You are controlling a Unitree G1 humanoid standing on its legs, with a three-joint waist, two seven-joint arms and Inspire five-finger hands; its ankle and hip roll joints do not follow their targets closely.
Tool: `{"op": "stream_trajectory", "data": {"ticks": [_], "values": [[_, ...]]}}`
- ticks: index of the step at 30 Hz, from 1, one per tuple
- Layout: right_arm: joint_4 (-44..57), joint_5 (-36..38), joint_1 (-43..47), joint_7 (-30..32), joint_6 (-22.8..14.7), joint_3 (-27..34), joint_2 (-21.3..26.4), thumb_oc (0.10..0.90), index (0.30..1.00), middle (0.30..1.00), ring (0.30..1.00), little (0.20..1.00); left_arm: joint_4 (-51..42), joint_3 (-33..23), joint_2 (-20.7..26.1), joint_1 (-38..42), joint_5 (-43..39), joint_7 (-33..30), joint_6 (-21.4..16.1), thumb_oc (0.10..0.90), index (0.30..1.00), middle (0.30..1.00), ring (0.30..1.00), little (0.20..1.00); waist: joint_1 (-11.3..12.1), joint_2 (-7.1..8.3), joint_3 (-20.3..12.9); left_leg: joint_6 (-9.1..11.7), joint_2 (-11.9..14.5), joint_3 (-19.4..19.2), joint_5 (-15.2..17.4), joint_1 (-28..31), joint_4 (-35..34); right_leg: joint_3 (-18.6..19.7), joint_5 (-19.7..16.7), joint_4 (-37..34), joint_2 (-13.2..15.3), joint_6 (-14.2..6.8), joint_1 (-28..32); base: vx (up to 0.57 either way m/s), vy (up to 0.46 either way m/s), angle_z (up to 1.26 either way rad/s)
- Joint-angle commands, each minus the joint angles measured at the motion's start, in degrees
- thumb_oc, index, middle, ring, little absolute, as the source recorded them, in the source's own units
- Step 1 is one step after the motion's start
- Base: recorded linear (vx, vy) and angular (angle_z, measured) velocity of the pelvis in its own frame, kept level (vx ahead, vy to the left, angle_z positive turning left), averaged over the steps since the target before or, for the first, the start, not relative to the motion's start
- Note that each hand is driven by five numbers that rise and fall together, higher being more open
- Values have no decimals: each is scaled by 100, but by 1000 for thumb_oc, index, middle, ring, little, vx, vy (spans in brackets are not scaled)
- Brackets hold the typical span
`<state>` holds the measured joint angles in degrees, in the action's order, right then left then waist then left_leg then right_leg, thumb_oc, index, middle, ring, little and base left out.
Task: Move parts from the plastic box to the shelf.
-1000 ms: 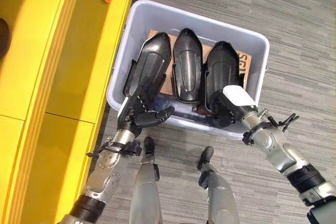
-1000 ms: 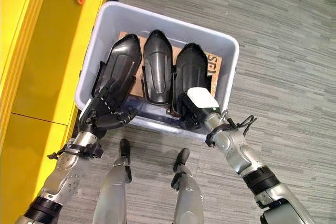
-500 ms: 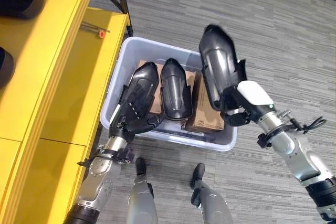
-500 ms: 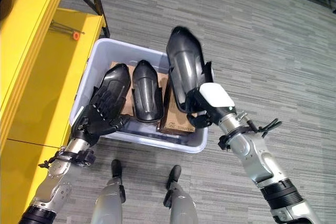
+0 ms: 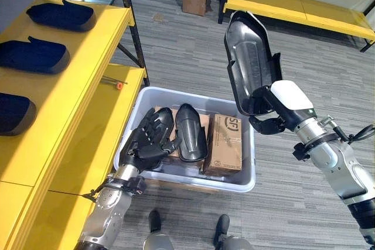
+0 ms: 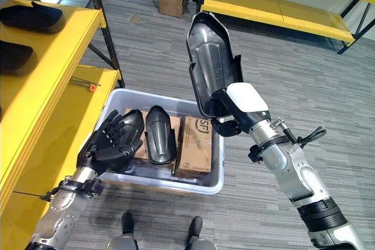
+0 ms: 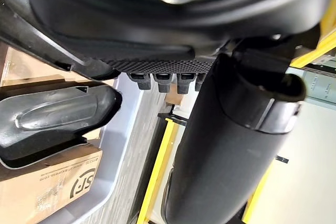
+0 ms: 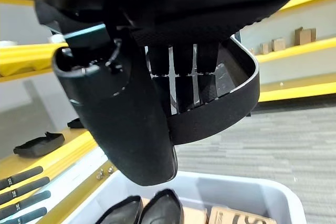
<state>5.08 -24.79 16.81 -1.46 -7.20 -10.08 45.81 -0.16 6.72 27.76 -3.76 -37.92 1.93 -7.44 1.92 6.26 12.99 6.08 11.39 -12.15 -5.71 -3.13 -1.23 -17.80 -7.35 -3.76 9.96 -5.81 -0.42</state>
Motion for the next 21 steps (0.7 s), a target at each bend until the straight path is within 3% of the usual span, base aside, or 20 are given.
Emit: {"op": "stream_trajectory", "data": {"ticks": [1,5,8,11,14,17,21], "values": [[431,5,952,402,-235,75,258,400,300,300,300,300,-383,-140,-60,171,-24,90,-426,900,1000,1000,1000,1000,41,-71,-765,42,449,61,185,61,103,-49,1043,863,250,-235,266,-43,-106,3],[375,59,1286,415,-243,-143,309,400,300,300,300,300,-398,-247,-68,86,-59,3,-430,900,1000,1000,1000,1000,91,-162,-716,123,643,192,0,32,181,5,1367,1144,-2,-16,224,-78,-160,5],[352,197,1665,427,-284,-391,289,400,300,300,300,300,-446,-366,-95,-58,-49,-78,-455,900,1000,1000,1000,1000,223,-221,-611,232,854,280,-364,-31,233,-3,1556,1360,-263,159,104,-124,-199,1],[305,250,2028,491,-334,-566,412,400,300,300,300,300,-396,-547,-195,-267,-7,-121,-466,900,1000,1000,1000,1000,358,-336,-457,503,1053,370,-1164,-265,27,-186,1611,1314,-530,306,-1,-176,-213,2],[384,400,1953,552,-322,-385,632,400,300,300,300,300,-227,-515,-301,-274,20,-163,-444,900,1000,1000,1000,1000,332,-406,-346,586,1087,208,-1697,-548,-303,-476,1658,1249,-531,384,-59,-132,-131,37],[404,443,1636,697,-322,-149,759,400,300,300,300,300,-127,-375,-395,-281,-19,-136,-390,900,1000,1000,1000,1000,236,-408,-290,588,1166,-414,-1612,-541,-222,-842,1735,1126,-408,435,23,-101,-138,104],[449,444,1142,773,-312,179,784,400,300,300,300,300,-116,-277,-522,-376,-32,-57,-341,900,1000,1000,1000,1000,193,-445,-311,537,1288,-645,-1225,-389,339,-1326,1702,1142,-271,528,125,-82,-51,107]]}}
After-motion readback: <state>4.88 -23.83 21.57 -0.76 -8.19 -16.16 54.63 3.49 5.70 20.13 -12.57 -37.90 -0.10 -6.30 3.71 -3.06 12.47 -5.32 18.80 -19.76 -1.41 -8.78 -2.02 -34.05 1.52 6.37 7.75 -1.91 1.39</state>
